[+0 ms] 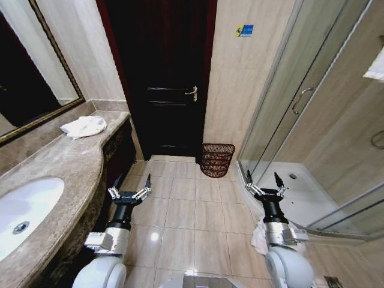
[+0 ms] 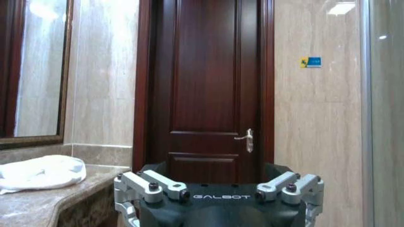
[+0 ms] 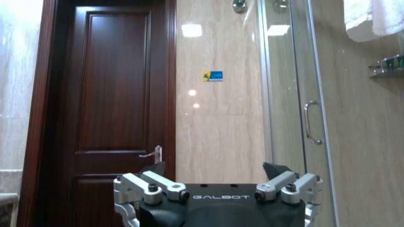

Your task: Discard the used towel into the hamper.

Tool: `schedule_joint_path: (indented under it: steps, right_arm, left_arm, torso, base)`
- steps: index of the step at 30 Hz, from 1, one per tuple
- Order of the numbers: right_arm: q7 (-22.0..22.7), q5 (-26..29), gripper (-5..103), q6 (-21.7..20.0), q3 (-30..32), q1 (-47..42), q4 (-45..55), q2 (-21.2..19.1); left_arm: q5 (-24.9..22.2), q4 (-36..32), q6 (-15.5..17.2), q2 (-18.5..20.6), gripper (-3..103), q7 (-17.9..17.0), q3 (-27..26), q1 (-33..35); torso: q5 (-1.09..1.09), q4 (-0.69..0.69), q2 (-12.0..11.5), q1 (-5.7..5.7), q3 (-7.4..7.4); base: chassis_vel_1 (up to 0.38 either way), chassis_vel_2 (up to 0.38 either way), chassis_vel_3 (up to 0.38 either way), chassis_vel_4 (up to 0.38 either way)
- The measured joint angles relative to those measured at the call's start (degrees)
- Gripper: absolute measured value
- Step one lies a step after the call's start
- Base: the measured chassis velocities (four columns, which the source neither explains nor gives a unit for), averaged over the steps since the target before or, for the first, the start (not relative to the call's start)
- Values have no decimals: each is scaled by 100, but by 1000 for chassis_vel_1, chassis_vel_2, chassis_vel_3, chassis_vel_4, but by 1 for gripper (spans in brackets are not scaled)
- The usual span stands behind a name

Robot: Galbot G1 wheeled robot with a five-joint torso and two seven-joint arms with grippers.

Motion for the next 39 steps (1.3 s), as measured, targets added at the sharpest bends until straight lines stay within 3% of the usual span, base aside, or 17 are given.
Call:
schedule_joint_path:
  steps: [39]
  right_arm:
    - [-73, -46, 100, 125, -47, -76, -20, 40]
  left_arm:
    - [133, 73, -202, -23, 100, 58, 41, 12]
  torso:
    - [2, 0, 0, 0, 0]
  base:
    - [-110, 113, 111, -107]
